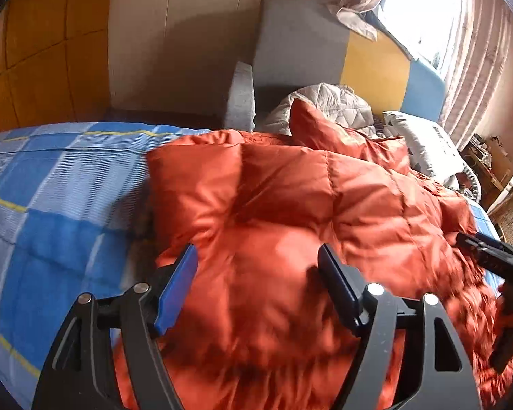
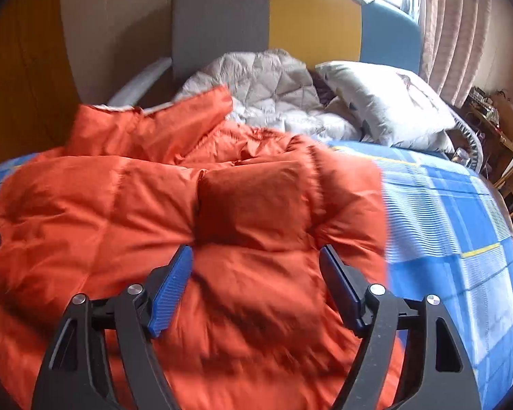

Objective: Fold large clothes

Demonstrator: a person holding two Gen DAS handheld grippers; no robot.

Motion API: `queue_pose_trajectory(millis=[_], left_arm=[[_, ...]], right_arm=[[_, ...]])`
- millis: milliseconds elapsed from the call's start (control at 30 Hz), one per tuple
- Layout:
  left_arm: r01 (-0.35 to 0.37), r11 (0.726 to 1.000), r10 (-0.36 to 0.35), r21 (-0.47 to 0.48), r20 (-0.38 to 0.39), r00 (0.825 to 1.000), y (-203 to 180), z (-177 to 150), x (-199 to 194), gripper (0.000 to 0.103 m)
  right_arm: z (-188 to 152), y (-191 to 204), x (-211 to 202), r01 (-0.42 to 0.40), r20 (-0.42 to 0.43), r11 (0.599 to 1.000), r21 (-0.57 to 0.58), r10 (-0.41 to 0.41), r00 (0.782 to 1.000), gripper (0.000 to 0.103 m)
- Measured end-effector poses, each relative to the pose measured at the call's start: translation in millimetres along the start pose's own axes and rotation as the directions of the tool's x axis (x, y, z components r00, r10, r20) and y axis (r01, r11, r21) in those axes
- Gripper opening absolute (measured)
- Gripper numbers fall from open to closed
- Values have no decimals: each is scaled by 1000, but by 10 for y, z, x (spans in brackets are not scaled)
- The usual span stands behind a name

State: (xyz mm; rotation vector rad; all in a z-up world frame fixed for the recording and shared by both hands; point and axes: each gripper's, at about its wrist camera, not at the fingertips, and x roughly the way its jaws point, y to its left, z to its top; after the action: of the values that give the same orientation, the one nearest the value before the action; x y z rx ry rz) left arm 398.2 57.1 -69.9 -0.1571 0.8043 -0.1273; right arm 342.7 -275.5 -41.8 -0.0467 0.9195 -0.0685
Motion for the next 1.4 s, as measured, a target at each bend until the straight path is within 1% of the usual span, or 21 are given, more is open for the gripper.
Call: queue_pose_trajectory(millis=[67,133,267,367,500,567,600,700,767,833,900,933,1000,1033,1067,1100,1133,1167,1200,1267,1400], left_arm=[[14,1000,-14,-7,8,1000,71,-99,-199,72],[33,999,-33,-6,10,999,141,-201,-362,72],[64,998,-64,-4,14,998,283,-460,-693,72],[78,997,-78,-5,-3,997,424,-757,-931,72],[85,996,-86,-30,-32,996,641,-1141,-1173,71],[96,993,-100,-73,-49,994,794,-1357,-1297,71],[103,991,-108,-84,-58,992,827,-1423,-1322,69],[124,984,-137,-132,-96,986,950,-1706,-1446,64],[121,983,-137,-140,-114,984,970,-1854,-1507,61],[139,979,-157,-150,-113,981,986,-1972,-1627,61],[175,970,-197,-170,-122,973,988,-2051,-1693,53],[180,970,-202,-164,-128,971,973,-2085,-1715,52],[176,978,-192,-111,-145,971,864,-2149,-1754,50],[178,979,-191,-96,-151,970,821,-2166,-1760,50],[168,983,-179,-80,-159,971,785,-2191,-1759,47],[162,984,-172,-74,-159,972,783,-2191,-1760,34],[159,985,-167,-68,-155,974,787,-2192,-1772,27],[159,985,-167,-62,-147,975,788,-2188,-1799,17],[158,986,-164,-50,-135,977,781,-2177,-1843,12],[166,986,-169,-31,-117,979,779,-2150,-1945,8],[180,983,-182,-29,-93,979,841,-2075,-2148,6]], right_arm=[[-86,-89,-147,-9,-12,1000,-7,9,1000,78],[-236,-221,-266,-32,-55,999,-4,32,998,78],[-547,-468,-493,-35,-94,999,-6,34,995,78],[-826,-720,-668,-49,-141,999,9,50,989,78],[-1202,-1027,-857,-104,-199,992,71,116,973,78],[-1426,-1154,-959,-134,-224,985,106,155,962,78],[-1535,-1206,-1006,-148,-237,981,124,174,956,77],[-1830,-1303,-1148,-188,-254,968,163,226,940,72],[-2003,-1371,-1217,-212,-264,958,192,259,929,69],[-2135,-1407,-1289,-240,-267,949,204,290,919,61],[-2210,-1409,-1340,-259,-262,943,209,309,914,52],[-2253,-1401,-1359,-274,-261,937,219,326,909,47],[-2268,-1358,-1375,-291,-267,935,203,339,902,42],[-2263,-1345,-1379,-301,-269,932,202,348,898,37],[-2261,-1345,-1379,-309,-268,929,203,356,895,33],[-2256,-1340,-1395,-317,-264,928,198,362,894,26],[-2246,-1328,-1415,-325,-258,927,190,366,894,20],[-2226,-1328,-1431,-333,-254,924,186,372,893,18],[-2214,-1322,-1460,-340,-250,923,179,377,892,16],[-2200,-1302,-1535,-342,-243,928,150,370,897,14],[-2181,-1289,-1757,-344,-226,933,107,360,905,12]])
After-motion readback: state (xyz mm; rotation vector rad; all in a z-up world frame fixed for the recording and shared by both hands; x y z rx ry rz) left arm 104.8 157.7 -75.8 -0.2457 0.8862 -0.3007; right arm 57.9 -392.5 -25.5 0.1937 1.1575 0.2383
